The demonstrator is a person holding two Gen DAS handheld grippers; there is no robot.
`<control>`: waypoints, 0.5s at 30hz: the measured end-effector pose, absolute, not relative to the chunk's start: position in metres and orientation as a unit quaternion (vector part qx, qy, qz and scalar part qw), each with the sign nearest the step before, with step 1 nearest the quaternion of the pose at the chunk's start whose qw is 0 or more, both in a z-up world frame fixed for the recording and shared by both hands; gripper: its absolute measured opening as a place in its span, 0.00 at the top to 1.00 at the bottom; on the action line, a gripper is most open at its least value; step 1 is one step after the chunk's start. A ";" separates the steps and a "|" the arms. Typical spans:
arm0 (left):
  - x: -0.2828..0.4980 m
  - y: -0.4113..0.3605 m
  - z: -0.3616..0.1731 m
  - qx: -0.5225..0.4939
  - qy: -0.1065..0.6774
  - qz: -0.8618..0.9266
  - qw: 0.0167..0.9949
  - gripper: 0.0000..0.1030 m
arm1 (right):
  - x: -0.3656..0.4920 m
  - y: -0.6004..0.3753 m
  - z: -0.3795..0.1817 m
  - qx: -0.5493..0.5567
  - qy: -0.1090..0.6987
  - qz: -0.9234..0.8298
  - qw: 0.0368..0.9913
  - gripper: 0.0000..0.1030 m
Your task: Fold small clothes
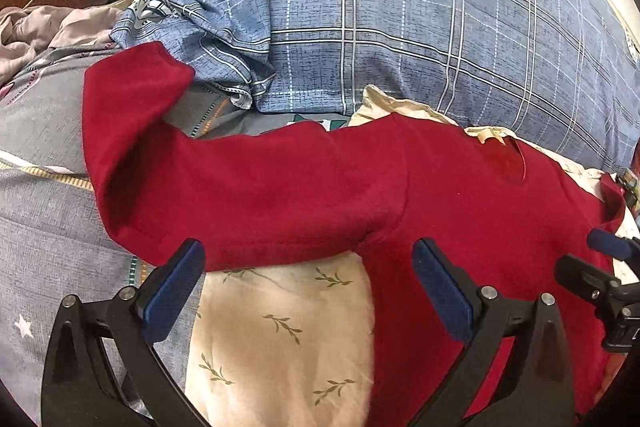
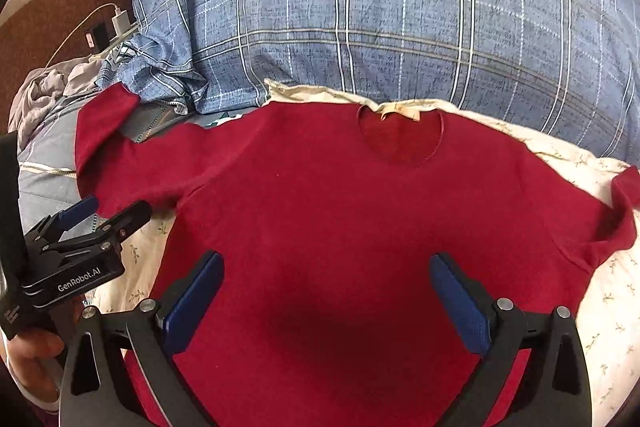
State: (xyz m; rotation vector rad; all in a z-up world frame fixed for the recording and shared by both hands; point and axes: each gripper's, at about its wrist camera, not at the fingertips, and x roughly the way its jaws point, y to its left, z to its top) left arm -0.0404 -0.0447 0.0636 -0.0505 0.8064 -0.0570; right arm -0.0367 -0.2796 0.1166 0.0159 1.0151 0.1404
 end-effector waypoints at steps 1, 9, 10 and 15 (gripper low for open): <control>-0.040 -0.044 0.063 -0.024 0.392 -0.027 0.919 0.00 | -0.036 -0.279 0.115 0.011 0.488 0.069 0.870 0.02; -0.035 -0.039 0.055 -0.020 0.396 -0.017 0.918 0.00 | -0.025 -0.275 0.115 0.043 0.488 0.090 0.867 0.02; -0.034 -0.039 0.055 -0.019 0.396 -0.016 0.918 0.00 | -0.023 -0.274 0.115 0.048 0.488 0.092 0.867 0.02; -0.031 -0.036 0.055 -0.023 0.396 -0.012 0.918 0.00 | -0.014 -0.264 0.116 0.040 0.482 0.102 0.869 0.05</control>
